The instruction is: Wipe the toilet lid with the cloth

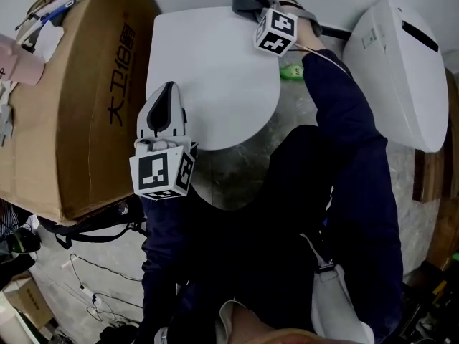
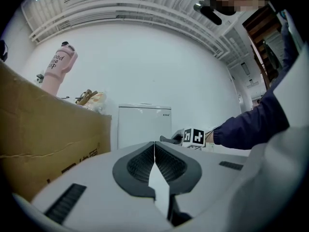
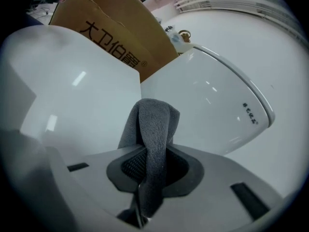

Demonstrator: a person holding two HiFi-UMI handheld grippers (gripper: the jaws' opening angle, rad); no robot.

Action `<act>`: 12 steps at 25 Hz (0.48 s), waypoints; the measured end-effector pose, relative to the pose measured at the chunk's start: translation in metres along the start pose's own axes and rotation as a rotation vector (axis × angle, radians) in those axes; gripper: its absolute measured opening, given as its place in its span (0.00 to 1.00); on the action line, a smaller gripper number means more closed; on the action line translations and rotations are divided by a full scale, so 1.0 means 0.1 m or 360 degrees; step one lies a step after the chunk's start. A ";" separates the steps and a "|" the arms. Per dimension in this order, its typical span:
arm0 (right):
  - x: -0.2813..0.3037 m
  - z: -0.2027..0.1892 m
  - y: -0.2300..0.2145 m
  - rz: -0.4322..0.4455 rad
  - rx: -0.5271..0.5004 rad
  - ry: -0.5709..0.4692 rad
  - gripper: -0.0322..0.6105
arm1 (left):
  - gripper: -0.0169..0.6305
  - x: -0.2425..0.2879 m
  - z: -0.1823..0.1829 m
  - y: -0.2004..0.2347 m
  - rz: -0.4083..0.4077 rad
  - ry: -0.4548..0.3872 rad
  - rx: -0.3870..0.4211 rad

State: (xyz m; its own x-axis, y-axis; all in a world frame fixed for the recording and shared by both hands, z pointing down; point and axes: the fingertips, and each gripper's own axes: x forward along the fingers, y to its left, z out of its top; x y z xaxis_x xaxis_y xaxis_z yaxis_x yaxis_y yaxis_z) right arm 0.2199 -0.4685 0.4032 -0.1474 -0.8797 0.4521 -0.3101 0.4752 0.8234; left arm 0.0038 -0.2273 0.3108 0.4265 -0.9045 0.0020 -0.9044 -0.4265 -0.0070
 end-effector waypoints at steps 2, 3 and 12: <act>0.13 -0.04 0.06 0.0043 -0.0073 0.0033 0.15 | 0.05 0.02 -0.02 0.01 0.0016 0.0007 -0.0002; 0.18 -0.06 0.10 0.0065 -0.0106 0.0038 0.15 | 0.05 0.03 -0.03 0.01 0.0021 0.0009 -0.0001; 0.06 -0.10 0.31 0.0160 -0.0059 0.0070 0.15 | 0.05 -0.01 -0.12 0.09 0.0012 0.0027 -0.0021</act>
State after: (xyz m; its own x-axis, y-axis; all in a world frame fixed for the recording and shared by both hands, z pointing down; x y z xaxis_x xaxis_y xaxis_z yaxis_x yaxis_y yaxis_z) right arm 0.2187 -0.4584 0.4350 -0.1341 -0.8261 0.5473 -0.2605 0.5622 0.7849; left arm -0.0045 -0.2302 0.3227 0.4196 -0.9075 0.0188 -0.9077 -0.4195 0.0063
